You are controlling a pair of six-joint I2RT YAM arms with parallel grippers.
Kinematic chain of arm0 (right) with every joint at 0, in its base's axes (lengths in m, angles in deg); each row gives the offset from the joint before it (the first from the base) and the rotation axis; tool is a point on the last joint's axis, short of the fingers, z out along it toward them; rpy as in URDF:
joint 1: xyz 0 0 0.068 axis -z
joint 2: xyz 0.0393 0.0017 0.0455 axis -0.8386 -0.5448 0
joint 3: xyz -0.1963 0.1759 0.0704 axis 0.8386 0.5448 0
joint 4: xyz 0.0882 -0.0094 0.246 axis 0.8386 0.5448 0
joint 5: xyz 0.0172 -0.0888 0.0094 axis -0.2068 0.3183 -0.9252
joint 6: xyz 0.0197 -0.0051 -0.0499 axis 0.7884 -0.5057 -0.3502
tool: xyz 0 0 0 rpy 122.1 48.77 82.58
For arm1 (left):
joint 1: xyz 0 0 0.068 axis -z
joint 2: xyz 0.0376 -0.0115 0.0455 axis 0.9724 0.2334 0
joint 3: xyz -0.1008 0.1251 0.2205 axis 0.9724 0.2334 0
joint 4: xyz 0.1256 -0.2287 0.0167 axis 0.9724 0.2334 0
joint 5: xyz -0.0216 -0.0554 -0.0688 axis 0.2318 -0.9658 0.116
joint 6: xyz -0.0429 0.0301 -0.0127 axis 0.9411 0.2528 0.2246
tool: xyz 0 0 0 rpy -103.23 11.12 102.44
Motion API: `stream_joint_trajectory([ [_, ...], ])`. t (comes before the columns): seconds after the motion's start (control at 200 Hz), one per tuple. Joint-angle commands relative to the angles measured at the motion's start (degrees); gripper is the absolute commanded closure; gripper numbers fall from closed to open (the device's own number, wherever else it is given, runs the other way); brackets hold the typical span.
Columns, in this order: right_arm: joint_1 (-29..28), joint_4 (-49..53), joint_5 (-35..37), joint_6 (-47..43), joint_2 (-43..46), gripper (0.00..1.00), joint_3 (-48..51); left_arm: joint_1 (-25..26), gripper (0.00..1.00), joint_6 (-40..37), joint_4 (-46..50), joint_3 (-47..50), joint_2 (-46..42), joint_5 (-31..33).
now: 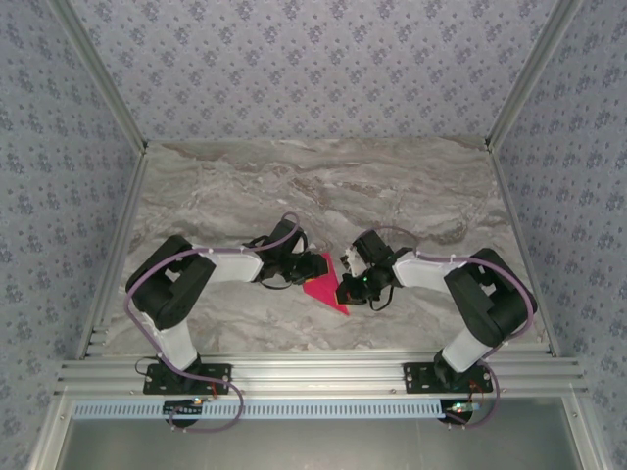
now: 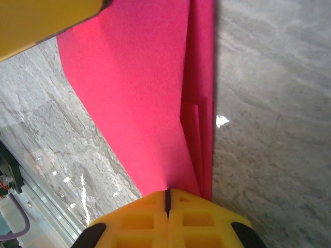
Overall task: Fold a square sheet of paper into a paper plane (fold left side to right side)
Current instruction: Fourth fold the wing at the center of the table.
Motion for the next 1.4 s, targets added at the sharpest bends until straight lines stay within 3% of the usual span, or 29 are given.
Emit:
stream_joint_trajectory([
  [0.0,-0.18,6.26,4.95,-1.32,-2.35,1.00,0.61,0.12,0.63,-1.78,4.53,-0.16,-1.64,3.05],
  [0.29,-0.04,6.16,5.51,-1.47,-4.19,1.00,1.24,0.98,0.63,-3.20,2.96,1.07,-8.24,2.57],
  [0.39,-0.04,6.08,5.42,-1.44,-4.08,1.00,1.19,2.07,0.68,-3.06,2.52,1.57,-8.90,2.13],
  [0.834,-0.03,6.60,5.51,-1.67,-4.12,1.00,0.91,5.57,0.79,-0.92,-3.94,0.87,-1.36,-1.83],
  [1.394,-0.02,8.60,6.55,-2.42,-4.62,1.00,0.93,3.51,0.82,-4.29,0.97,2.04,1.91,4.02],
])
